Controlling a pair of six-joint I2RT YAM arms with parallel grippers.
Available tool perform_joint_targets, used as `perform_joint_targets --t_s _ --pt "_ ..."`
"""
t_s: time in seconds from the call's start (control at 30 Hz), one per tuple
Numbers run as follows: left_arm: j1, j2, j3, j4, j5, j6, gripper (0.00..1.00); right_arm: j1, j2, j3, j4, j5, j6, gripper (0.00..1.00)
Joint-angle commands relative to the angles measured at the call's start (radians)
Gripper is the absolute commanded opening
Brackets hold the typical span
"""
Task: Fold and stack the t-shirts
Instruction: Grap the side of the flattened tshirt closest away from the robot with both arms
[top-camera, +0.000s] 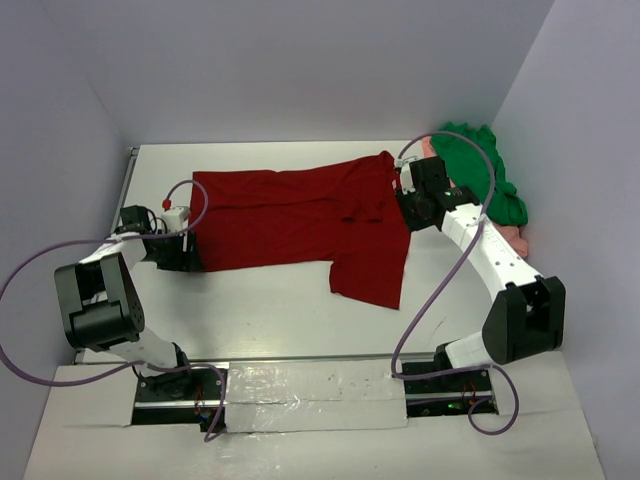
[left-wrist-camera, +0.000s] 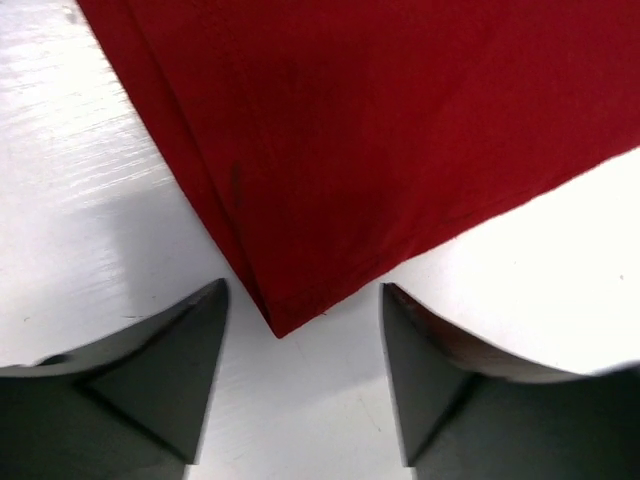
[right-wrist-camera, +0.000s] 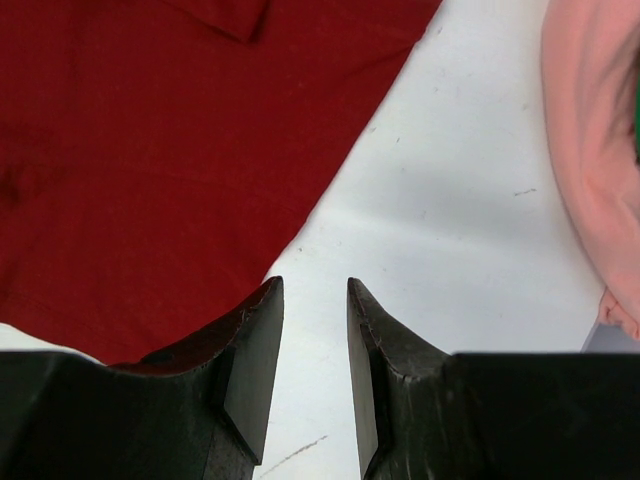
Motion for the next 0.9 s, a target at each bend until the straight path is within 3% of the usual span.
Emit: perform_joint_targets --t_s 0.0,0.27,0.47,0.7,0.87 --pt "0.007 0.02 0.036 -0.042 0.049 0.033 0.68 0.003 0.046 0.032 -0.04 -0.004 0.007 0.39" --pt "0.007 0.026 0.038 -0.049 0.054 0.035 0.53 0.003 0.063 0.034 -0.045 0.001 0.005 0.39" --pt "0.007 0.022 0.027 -0.056 0.023 0.035 0.53 0.003 0.095 0.043 -0.069 -0.036 -0.004 0.39" --pt "0.008 0.009 0.03 -0.079 0.02 0.043 0.52 0.016 0.223 0.078 -0.235 -0.25 -0.083 0.38" --pt "0.007 -0.006 0.018 -0.078 0.011 0.041 0.49 0.148 0.178 -0.017 -0.217 -0.238 -0.194 0.39"
